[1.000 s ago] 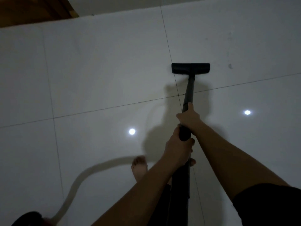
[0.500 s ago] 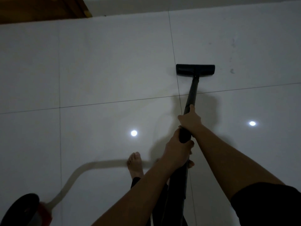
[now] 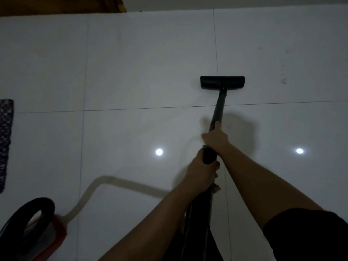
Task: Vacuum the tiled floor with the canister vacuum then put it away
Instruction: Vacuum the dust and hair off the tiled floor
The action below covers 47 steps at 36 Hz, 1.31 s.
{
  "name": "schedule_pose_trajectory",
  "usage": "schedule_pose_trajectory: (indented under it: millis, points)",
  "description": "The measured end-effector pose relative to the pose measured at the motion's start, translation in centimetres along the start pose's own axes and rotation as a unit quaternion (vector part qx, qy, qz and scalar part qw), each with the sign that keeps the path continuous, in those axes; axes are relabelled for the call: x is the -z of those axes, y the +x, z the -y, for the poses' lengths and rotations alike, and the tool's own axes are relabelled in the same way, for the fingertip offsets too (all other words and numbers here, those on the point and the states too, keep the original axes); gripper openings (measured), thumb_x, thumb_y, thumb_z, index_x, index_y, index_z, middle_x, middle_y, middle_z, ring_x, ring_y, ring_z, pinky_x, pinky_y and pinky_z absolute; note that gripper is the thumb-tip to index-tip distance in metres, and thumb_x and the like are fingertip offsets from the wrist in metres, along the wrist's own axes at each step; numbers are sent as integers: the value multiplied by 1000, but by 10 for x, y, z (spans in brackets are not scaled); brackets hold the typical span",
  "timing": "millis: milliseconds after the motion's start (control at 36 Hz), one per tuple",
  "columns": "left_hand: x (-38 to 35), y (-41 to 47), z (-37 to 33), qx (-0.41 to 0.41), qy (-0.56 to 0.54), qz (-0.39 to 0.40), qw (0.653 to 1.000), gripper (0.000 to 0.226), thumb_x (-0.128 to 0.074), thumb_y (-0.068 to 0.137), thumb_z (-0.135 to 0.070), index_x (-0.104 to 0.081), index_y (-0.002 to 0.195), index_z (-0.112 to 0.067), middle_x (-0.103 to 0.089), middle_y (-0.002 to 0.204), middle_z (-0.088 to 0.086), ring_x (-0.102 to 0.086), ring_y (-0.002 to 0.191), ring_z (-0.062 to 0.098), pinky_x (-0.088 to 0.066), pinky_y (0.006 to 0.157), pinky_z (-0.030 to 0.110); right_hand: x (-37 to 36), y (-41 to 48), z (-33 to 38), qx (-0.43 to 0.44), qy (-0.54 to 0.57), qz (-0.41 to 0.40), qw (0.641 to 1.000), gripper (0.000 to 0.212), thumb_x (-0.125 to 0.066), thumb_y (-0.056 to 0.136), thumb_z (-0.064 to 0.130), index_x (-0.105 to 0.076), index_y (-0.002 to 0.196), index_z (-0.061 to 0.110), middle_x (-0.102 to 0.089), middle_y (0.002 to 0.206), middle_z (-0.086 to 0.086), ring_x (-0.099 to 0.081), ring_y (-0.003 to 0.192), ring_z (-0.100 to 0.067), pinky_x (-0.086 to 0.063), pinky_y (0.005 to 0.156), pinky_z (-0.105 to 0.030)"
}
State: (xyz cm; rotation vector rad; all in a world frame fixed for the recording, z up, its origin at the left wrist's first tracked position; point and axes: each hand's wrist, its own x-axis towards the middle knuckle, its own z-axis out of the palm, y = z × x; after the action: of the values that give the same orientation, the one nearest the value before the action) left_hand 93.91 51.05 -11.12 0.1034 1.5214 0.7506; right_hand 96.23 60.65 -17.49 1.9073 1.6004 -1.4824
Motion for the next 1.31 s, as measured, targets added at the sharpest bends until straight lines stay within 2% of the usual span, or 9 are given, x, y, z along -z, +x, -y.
schedule_pose_trajectory:
  millis: [139, 306, 417, 583, 667, 750, 972, 1222, 1306]
  points:
    - [32, -6, 17, 8, 3, -19, 1000, 26, -47, 93, -8, -50, 117, -16, -52, 81, 7, -52, 65, 18, -44, 37, 18, -39, -7, 6, 13, -6, 21, 1000, 66, -44, 94, 11, -10, 150, 19, -40, 142, -21, -46, 125, -35, -32, 81, -29]
    - [59, -9, 51, -11, 12, -53, 998, 40, -53, 92, -14, -46, 132, -16, -58, 92, 6, -57, 77, 22, -54, 77, 43, -80, -15, 2, 19, -13, 28, 999, 64, -43, 95, 12, -12, 150, 18, -39, 143, -19, -45, 126, -33, -32, 81, -28]
    - [50, -21, 60, -2, -26, -39, 999, 37, -52, 93, -13, -45, 129, -18, -56, 93, 8, -56, 75, 22, -53, 54, 35, -79, -24, -9, 21, -29, 27, 999, 63, -44, 95, 12, -13, 150, 18, -40, 143, -18, -45, 126, -33, -31, 81, -28]
    - [9, -36, 84, 13, -64, -37, 997, 38, -54, 91, -15, -46, 128, -20, -59, 93, 11, -57, 68, 21, -51, 50, 30, -57, -46, -45, 19, -63, 25, 998, 65, -45, 94, 12, -12, 150, 16, -42, 140, -19, -49, 121, -33, -34, 80, -28]
    - [-17, -49, 93, 17, -63, -30, 997, 35, -53, 91, -14, -48, 126, -18, -59, 92, 12, -56, 66, 20, -48, 44, 23, -42, -57, -69, 4, -94, 29, 995, 69, -45, 95, 10, -5, 152, 12, -37, 144, -21, -56, 96, -31, -42, 73, -28]
    - [-39, -62, 100, 2, -33, -22, 999, 32, -48, 94, -8, -48, 125, -13, -56, 88, 10, -53, 62, 14, -42, 36, 12, -27, -67, -95, 7, -101, 31, 994, 63, -43, 96, 9, -12, 150, 10, -35, 145, -22, -51, 116, -34, -39, 83, -28]
    - [-75, -81, 123, 17, 9, -8, 1000, 31, -48, 95, -11, -46, 126, -13, -56, 91, 12, -53, 62, 15, -41, 35, 12, -9, -89, -144, -19, -35, 24, 999, 63, -43, 95, 9, -13, 149, 16, -43, 138, -20, -48, 122, -33, -32, 80, -27]
    - [-79, -96, 152, 6, 36, -7, 999, 26, -48, 95, -10, -47, 120, -16, -51, 75, 4, -47, 53, 11, -35, 31, 8, -21, -108, -170, -17, -16, 14, 1000, 63, -44, 94, 10, -13, 149, 16, -43, 139, -19, -49, 121, -32, -33, 80, -26]
    - [-75, -105, 170, 6, 49, -13, 999, 29, -51, 94, -14, -47, 124, -14, -55, 80, 8, -49, 51, 13, -37, 33, 11, -31, -120, -178, -21, -21, 7, 1000, 69, -46, 93, 9, -8, 151, 14, -41, 140, -21, -54, 108, -33, -38, 78, -29]
